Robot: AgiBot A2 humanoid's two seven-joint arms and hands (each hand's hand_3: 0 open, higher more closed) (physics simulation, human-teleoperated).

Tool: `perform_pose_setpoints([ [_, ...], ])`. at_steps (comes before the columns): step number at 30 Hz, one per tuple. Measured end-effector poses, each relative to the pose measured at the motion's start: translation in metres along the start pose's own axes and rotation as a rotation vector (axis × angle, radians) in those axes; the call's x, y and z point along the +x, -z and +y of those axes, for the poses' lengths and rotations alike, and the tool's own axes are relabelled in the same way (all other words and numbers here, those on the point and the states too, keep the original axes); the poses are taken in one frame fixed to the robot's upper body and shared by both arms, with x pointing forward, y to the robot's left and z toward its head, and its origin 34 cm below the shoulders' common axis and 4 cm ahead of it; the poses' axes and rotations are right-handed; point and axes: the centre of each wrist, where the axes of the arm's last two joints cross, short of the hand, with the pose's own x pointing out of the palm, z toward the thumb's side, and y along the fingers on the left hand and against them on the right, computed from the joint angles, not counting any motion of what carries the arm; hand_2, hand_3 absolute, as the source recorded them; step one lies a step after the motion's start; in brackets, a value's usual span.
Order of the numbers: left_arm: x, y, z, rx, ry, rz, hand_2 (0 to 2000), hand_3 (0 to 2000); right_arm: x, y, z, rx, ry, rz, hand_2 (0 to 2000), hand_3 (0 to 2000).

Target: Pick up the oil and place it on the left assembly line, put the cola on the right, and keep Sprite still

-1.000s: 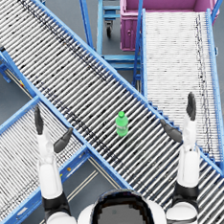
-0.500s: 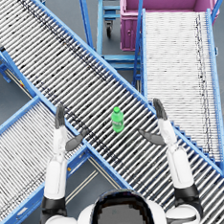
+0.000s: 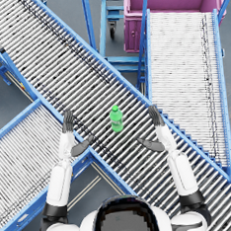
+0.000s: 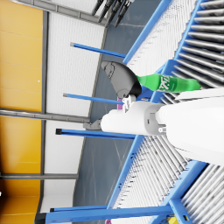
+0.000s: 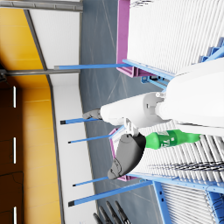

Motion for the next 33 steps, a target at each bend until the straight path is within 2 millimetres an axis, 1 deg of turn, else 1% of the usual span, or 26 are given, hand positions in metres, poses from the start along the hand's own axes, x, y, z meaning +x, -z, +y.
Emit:
perform_pose_setpoints([
  [33, 0.0000, 0.0001, 0.0000, 0.000, 0.000, 0.000, 0, 0, 0.0000, 0.0001, 0.0000, 0.000, 0.000, 0.000, 0, 0],
])
